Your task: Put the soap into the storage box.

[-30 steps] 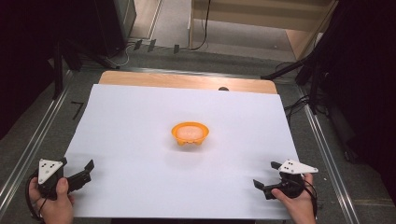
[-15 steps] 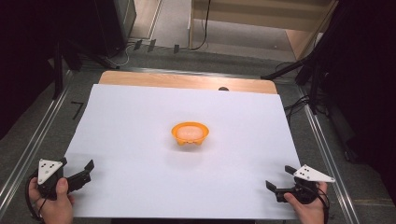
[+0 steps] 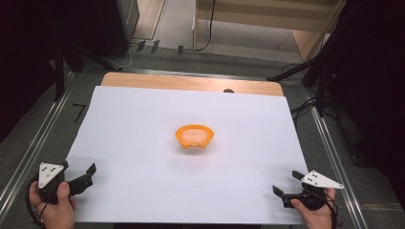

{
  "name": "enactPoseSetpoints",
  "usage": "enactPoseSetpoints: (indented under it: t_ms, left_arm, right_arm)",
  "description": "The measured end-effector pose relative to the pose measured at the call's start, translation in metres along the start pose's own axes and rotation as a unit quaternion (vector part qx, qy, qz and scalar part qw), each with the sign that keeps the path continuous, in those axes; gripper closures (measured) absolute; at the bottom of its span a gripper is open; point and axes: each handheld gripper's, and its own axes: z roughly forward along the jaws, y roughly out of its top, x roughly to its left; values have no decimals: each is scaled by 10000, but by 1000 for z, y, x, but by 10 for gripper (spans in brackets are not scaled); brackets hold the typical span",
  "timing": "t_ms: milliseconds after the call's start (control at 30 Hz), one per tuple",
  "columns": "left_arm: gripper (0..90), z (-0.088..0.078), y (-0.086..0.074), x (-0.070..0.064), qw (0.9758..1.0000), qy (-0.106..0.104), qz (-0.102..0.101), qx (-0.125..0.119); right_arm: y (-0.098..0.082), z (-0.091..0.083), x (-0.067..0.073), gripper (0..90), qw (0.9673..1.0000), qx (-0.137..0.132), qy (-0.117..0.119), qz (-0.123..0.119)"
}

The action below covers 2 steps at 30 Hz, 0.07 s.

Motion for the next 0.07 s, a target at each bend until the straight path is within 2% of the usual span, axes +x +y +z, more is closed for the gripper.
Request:
enactPoseSetpoints:
  t_ms: [67]
  left_arm:
    - [92,0,0,0,10000,0,-12,-5]
  right_arm:
    - [0,0,1,24,10000,-16,-29,9]
